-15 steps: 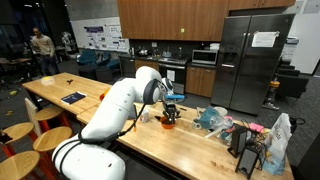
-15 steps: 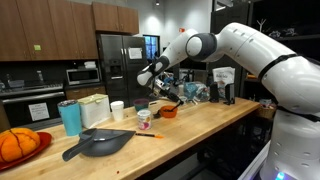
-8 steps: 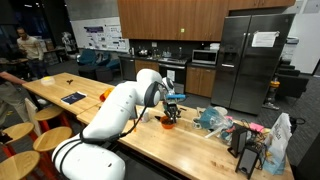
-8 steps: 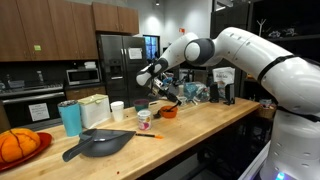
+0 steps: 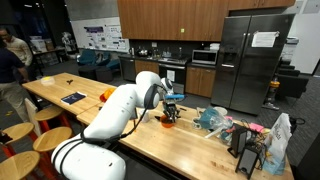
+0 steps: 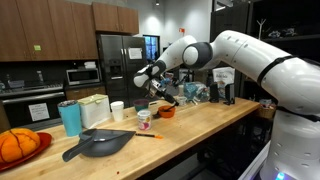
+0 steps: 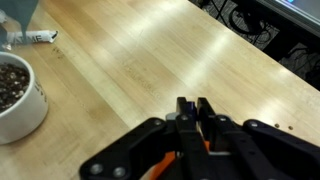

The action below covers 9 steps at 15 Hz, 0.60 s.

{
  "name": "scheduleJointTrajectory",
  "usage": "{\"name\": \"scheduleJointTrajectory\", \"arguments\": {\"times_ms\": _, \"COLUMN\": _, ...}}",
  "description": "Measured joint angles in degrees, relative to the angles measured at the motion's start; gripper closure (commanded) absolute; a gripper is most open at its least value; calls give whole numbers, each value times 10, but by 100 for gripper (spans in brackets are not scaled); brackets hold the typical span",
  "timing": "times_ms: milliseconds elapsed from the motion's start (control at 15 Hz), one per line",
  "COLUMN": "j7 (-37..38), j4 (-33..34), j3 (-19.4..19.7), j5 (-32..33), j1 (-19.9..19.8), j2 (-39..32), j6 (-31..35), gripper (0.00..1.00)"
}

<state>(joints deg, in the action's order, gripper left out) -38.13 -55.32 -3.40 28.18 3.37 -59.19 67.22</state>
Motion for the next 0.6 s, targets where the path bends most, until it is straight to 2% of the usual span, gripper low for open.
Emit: {"name": "scheduleJointTrajectory", "arguments": {"times_ms": 600, "j7": -16, "j4": 13, "j3": 1, "j5": 13, "j1": 47, "j2": -9, "j6": -7, "gripper": 96}}
